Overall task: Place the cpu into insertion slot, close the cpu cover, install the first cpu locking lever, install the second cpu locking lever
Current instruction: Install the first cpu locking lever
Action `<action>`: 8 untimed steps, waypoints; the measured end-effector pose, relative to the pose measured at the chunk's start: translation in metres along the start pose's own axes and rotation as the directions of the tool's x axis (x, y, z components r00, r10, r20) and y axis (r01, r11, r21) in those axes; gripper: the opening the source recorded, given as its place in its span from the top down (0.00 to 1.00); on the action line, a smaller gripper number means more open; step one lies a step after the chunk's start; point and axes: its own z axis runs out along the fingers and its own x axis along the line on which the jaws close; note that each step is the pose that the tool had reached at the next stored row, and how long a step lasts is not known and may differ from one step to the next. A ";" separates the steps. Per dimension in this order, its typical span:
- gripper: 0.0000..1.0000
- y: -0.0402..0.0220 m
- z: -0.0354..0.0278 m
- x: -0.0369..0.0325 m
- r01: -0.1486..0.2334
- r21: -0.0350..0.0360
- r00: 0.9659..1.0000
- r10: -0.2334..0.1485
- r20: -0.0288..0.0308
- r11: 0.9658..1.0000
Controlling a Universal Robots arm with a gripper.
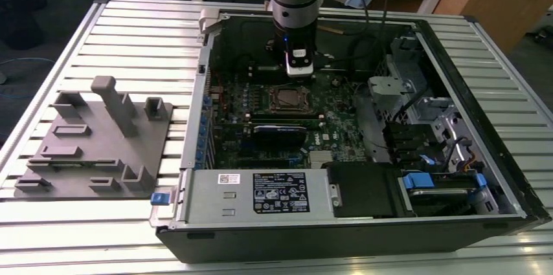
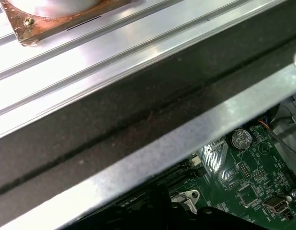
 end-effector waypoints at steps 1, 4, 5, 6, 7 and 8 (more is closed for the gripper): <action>0.90 0.0000 0.0000 0.0000 0.000 0.000 1.000 0.000 0.000 1.000; 0.90 -0.0002 0.0008 0.0000 0.000 0.000 1.000 0.000 0.000 1.000; 0.90 -0.0002 0.0011 0.0001 0.000 0.000 1.000 0.000 0.000 1.000; 0.90 -0.0003 0.0015 0.0001 0.000 0.000 1.000 0.000 0.001 1.000; 0.90 -0.0004 0.0017 0.0001 0.000 0.000 1.000 0.000 0.001 1.000; 0.90 -0.0004 0.0017 0.0001 0.000 0.000 1.000 0.000 0.001 1.000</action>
